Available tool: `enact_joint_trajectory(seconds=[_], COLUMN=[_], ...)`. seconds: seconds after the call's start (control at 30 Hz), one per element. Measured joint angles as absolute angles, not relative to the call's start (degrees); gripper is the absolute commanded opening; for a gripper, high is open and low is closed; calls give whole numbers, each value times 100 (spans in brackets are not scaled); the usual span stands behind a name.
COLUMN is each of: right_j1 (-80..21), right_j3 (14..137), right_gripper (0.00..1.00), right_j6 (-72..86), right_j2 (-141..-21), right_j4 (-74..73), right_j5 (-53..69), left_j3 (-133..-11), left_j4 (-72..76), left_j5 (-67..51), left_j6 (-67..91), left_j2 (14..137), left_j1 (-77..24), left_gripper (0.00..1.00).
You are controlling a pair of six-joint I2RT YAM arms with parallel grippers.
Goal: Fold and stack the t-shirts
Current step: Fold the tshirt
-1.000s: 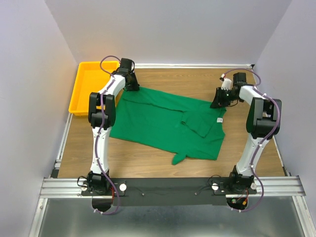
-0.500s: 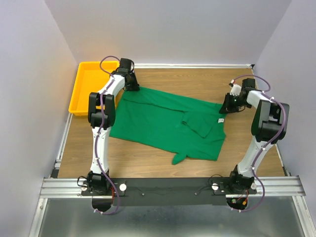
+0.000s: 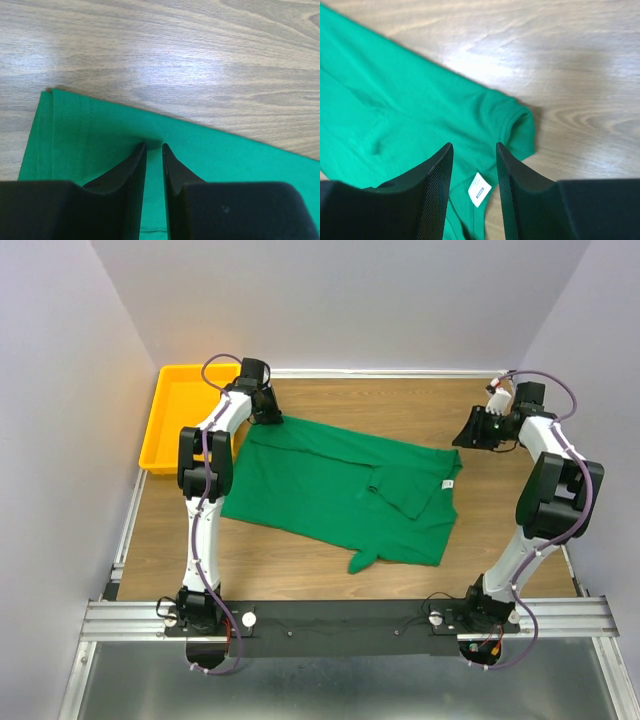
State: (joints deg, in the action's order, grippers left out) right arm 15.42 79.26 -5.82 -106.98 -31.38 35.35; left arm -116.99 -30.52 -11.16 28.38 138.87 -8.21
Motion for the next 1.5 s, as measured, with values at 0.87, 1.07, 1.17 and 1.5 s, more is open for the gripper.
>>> enact_joint_trajectory(seconds=[0.87,1.07,1.17,1.5], right_j1=[1549,1575,1678,1887], right_j3=[8420,8329,8206,7996], right_gripper=[2,1,1,1], right_j6=[220,220,255,298], right_j2=[-11939,-11883,-11760,-11657], right_j4=[-3142,-3079,-3055,-3000], right_j5=[3221,3050,3004,3004], left_j3=[-11699,-11699,-11699,-11810], left_j4=[-3052,-3052,-3052,-3022], left_j5=[-1133,-1135,-1151,-1400], left_j6=[2836,2873,2923,3109], left_j2=[13889,13889,13891,13998], left_j1=[-821,-816,-810,-810], left_gripper=[27,25,24,24])
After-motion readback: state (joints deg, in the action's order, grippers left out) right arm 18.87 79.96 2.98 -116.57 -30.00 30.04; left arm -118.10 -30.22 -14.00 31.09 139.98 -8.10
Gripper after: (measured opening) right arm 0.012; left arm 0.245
